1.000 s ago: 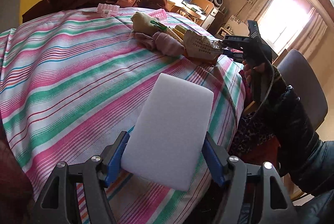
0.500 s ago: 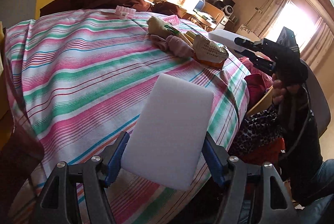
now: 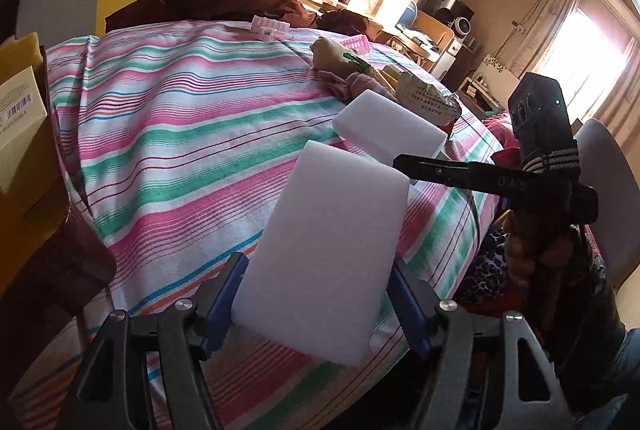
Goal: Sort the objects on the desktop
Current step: 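Carry both white sponges toward the gold tray with both tools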
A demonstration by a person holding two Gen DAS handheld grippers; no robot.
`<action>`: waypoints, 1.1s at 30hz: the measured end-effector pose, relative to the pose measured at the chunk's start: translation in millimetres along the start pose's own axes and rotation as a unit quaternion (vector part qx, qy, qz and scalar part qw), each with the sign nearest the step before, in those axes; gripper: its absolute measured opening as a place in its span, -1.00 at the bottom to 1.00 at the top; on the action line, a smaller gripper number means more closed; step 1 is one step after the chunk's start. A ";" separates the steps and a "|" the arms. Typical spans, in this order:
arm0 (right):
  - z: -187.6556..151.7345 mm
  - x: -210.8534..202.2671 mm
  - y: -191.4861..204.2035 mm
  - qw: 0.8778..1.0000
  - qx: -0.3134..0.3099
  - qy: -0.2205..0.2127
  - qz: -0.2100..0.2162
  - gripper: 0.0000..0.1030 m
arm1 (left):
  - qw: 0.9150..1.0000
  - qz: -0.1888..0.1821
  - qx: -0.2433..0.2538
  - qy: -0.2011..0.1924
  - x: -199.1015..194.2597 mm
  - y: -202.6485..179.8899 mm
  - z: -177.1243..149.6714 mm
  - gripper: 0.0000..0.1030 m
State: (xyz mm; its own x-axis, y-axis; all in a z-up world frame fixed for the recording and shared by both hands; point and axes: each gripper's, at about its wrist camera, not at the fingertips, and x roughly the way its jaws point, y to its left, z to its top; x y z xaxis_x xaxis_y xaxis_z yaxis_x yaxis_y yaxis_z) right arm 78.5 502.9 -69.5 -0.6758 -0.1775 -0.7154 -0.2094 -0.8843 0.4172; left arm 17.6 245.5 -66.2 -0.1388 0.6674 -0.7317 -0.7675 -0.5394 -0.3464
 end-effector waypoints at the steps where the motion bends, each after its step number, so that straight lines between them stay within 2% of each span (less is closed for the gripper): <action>1: -1.0 -0.3 -1.7 1.000 -0.001 -0.001 -0.007 -0.16 | 1.000 0.001 0.001 0.000 1.5 -0.7 1.7 0.38; 3: -2.1 -4.1 -2.8 1.000 -0.011 -0.008 -0.027 -0.09 | 1.000 0.001 0.005 0.001 5.1 -1.9 5.6 0.38; 6: -4.4 -12.7 0.4 0.996 -0.048 -0.023 -0.075 0.18 | 1.000 0.003 0.011 0.003 9.6 -2.7 9.9 0.38; 10: -8.5 -22.4 5.8 0.984 -0.105 -0.043 -0.134 0.30 | 1.000 0.008 0.024 0.006 14.1 -4.8 12.2 0.38; 14: -6.6 -25.5 8.6 0.977 -0.159 -0.047 -0.137 0.39 | 1.000 0.009 0.029 0.006 14.5 -5.2 11.9 0.38; 16: 0.7 -21.3 9.0 0.973 -0.187 -0.044 -0.126 0.50 | 0.999 0.010 0.030 0.006 14.2 -5.4 11.6 0.38; 21: 22.9 3.0 3.2 0.970 -0.221 -0.005 -0.103 0.48 | 0.999 0.013 0.031 0.006 13.7 -5.8 11.3 0.38; 24: 22.5 9.3 3.2 0.967 -0.229 0.005 -0.111 0.19 | 0.999 0.014 0.031 0.004 13.5 -6.0 11.3 0.37; 27: 18.9 6.9 6.1 0.968 -0.221 -0.001 -0.115 0.17 | 1.000 0.005 0.020 0.001 11.5 -3.2 10.8 0.36; 33: 17.8 1.9 29.2 0.979 -0.188 -0.018 -0.081 0.15 | 1.000 -0.005 -0.002 -0.020 -8.2 -0.4 6.8 0.36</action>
